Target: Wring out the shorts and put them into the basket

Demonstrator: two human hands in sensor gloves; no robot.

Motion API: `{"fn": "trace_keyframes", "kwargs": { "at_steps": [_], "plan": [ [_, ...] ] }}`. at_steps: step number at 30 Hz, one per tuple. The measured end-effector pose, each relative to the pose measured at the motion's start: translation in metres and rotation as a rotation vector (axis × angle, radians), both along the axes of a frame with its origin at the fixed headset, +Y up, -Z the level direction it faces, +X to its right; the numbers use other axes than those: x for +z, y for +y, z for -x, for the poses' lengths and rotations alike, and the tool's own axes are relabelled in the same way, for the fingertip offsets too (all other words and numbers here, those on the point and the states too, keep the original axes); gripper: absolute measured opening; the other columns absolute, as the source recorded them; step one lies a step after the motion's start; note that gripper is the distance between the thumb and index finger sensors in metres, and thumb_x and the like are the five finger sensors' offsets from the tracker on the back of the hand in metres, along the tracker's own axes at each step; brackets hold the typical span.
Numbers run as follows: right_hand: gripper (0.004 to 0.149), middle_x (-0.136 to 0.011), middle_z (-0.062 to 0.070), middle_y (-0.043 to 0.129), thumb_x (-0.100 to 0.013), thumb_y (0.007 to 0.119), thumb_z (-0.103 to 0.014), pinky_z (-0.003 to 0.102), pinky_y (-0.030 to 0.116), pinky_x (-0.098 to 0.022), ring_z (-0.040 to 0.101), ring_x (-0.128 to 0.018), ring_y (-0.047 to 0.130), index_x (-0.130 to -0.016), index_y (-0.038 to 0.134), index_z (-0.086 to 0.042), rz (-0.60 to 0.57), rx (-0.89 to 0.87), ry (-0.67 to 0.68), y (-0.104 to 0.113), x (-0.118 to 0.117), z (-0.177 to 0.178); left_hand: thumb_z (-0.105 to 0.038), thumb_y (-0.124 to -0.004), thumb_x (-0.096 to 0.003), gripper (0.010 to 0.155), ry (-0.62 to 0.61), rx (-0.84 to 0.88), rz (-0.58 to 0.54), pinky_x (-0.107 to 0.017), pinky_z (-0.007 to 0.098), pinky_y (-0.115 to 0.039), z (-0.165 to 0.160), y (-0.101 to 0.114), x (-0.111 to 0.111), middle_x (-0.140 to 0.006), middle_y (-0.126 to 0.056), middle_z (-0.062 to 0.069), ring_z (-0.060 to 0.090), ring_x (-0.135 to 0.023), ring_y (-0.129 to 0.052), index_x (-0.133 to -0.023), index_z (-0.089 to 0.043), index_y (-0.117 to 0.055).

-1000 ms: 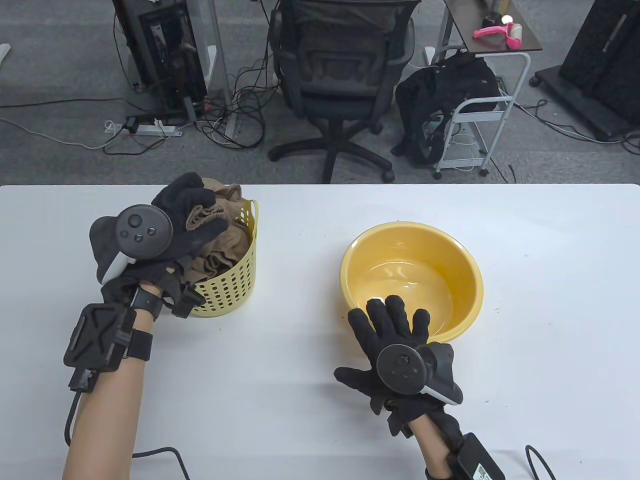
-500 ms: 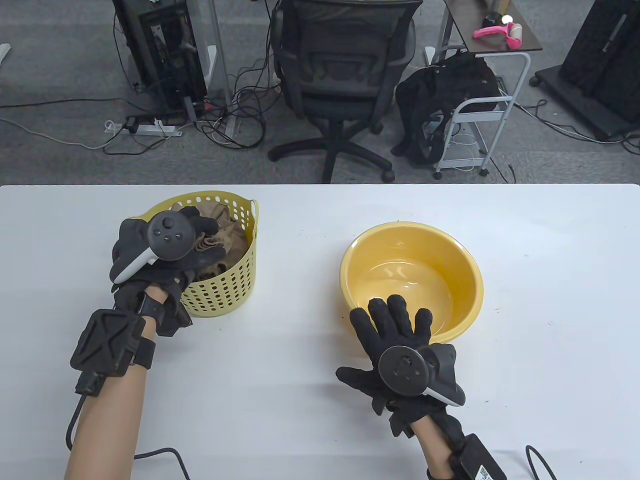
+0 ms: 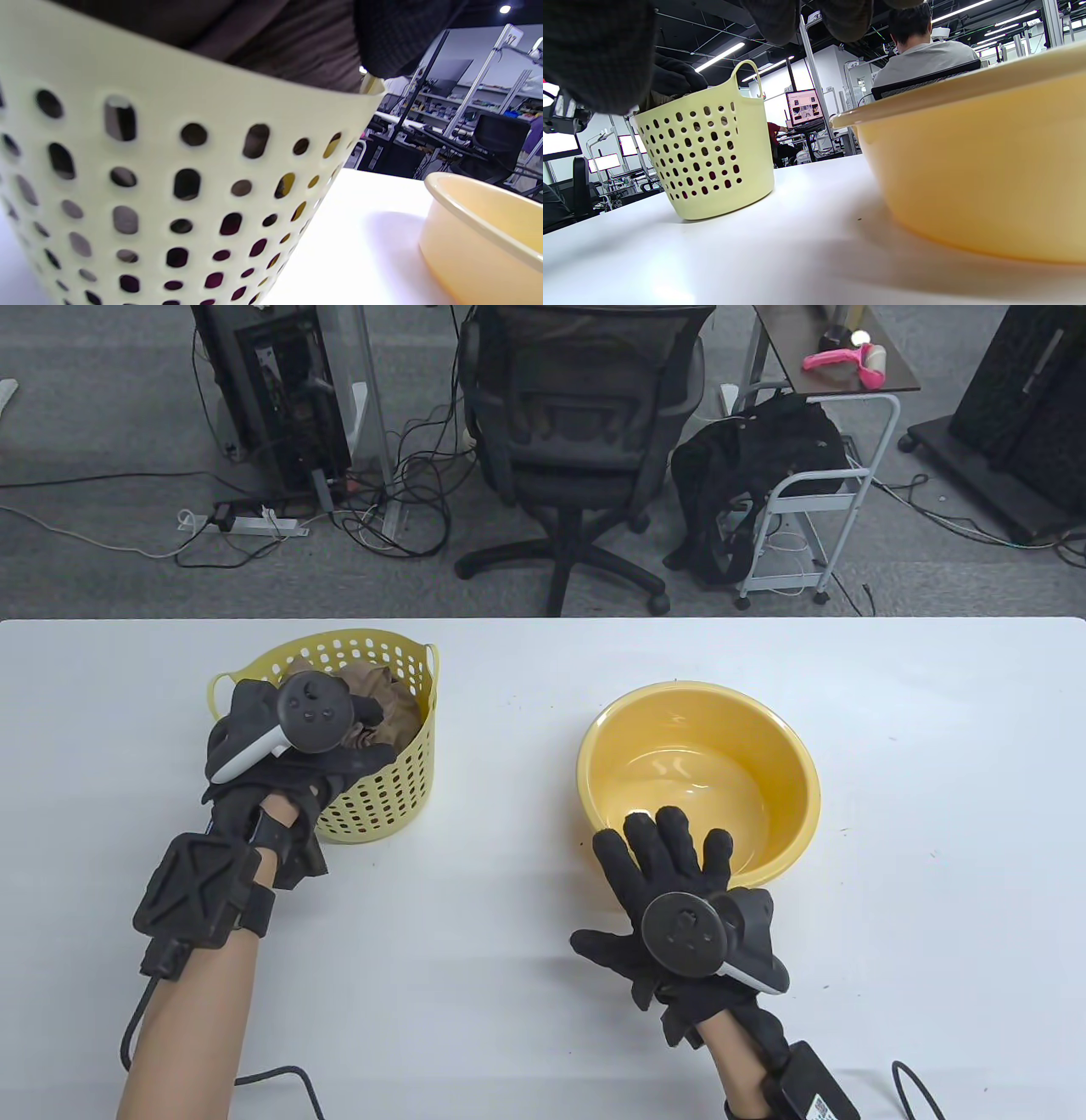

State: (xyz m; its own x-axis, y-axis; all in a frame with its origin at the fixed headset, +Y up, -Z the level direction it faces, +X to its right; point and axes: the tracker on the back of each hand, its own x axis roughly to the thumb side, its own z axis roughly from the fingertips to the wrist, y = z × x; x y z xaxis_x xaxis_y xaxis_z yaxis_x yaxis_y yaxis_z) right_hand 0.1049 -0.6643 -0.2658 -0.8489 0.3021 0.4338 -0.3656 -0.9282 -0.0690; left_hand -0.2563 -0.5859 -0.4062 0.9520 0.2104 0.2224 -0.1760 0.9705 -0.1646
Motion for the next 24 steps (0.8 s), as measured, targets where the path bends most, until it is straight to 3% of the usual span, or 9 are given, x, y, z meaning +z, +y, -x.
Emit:
{"fn": "trace_keyframes", "kwargs": {
  "at_steps": [9, 16, 24],
  "plan": [
    [0.100, -0.113, 0.028, 0.038, -0.041, 0.083, -0.072, 0.084, 0.023, -0.061, 0.058, -0.104, 0.029, -0.112, 0.043, -0.014, 0.010, 0.006, 0.000, 0.000, 0.000, 0.000, -0.053, -0.078, -0.0541, 0.067, -0.044, -0.057, -0.101, -0.066, 0.079, -0.031, -0.010, 0.015, 0.023, -0.122, -0.039, 0.028, 0.064, -0.108, -0.039, -0.109, -0.026, -0.052],
    [0.101, -0.113, 0.028, 0.037, -0.041, 0.083, -0.072, 0.084, 0.023, -0.061, 0.058, -0.104, 0.029, -0.112, 0.043, -0.014, 0.014, 0.009, 0.007, 0.000, 0.000, 0.002, -0.053, -0.078, -0.0541, 0.067, -0.114, -0.097, -0.194, -0.066, 0.079, -0.032, -0.022, 0.030, 0.057, -0.122, -0.040, 0.028, 0.064, -0.108, -0.040, -0.109, -0.026, -0.052],
    [0.101, -0.113, 0.028, 0.038, -0.041, 0.083, -0.072, 0.084, 0.023, -0.061, 0.058, -0.104, 0.029, -0.112, 0.042, -0.014, 0.021, 0.020, 0.015, -0.001, 0.001, 0.004, -0.055, -0.079, -0.0534, 0.070, -0.214, -0.053, -0.256, -0.065, 0.079, -0.033, -0.042, 0.022, 0.092, -0.123, -0.039, 0.027, 0.064, -0.108, -0.041, -0.110, -0.025, -0.051]
  ]
}}
